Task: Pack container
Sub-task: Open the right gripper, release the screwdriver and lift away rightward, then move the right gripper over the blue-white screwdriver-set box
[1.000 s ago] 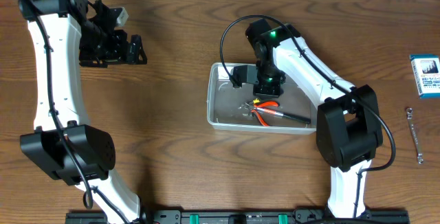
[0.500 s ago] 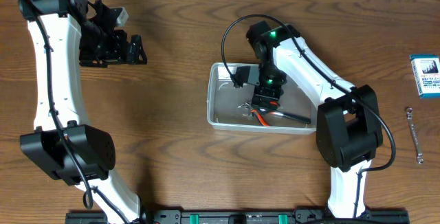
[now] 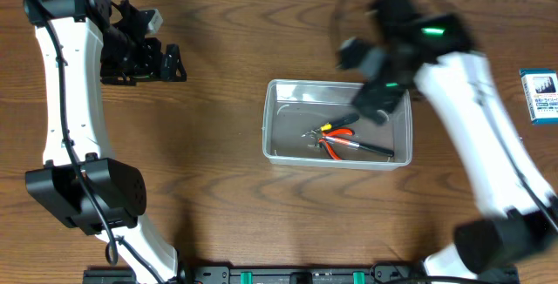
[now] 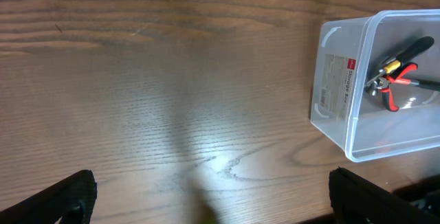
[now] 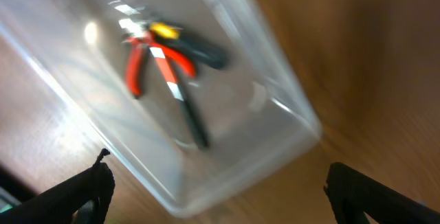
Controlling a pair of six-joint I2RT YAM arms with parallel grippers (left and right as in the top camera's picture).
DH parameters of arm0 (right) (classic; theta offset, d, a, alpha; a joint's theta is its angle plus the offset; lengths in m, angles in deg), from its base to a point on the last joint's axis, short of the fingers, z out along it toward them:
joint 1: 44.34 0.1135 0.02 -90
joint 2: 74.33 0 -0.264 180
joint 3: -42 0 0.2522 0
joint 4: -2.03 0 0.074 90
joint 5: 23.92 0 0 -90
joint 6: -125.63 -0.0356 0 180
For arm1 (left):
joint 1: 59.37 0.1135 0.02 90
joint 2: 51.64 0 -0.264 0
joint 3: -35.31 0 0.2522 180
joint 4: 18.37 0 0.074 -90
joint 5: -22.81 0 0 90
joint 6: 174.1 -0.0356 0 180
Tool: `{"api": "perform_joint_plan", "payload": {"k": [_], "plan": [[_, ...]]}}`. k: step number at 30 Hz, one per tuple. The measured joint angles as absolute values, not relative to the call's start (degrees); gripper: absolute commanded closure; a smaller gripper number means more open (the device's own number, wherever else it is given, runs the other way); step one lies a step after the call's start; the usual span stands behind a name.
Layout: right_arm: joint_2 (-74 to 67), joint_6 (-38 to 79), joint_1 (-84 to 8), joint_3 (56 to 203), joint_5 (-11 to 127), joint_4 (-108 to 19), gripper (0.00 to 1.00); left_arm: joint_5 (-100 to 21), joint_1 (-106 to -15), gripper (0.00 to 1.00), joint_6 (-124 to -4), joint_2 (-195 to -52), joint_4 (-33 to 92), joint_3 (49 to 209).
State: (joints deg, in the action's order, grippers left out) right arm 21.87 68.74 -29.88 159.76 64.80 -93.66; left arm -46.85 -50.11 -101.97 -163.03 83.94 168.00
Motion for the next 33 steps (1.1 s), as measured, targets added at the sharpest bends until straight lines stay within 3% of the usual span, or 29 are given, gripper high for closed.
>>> {"api": "perform_joint_plan", "payload": {"k": [9,16,20,28,33], "plan": [[7.5,65.1,-56.1,160.0,66.0,-91.5,0.01,-46.9,-50.1,0.02,-102.0,-163.0,83.9,168.0],[8.8,62.2,-66.8,160.9,66.0,-81.5,0.01,-46.9,-50.1,0.02,-102.0,-163.0,83.9,168.0],[15.9,61.4,-69.7,168.5,66.0,-86.3,0.01,-46.9,-50.1,0.02,-102.0,-163.0,84.0,168.0],[40.1,59.3,-71.4,197.1,65.8,-100.2,0.01,-46.9,-50.1,0.02,-102.0,-163.0,83.9,168.0],[49.0,57.2,-73.9,203.5,63.2,-104.4,0.01,-46.9,-50.1,0.02,-102.0,-163.0,84.0,168.0]]}}
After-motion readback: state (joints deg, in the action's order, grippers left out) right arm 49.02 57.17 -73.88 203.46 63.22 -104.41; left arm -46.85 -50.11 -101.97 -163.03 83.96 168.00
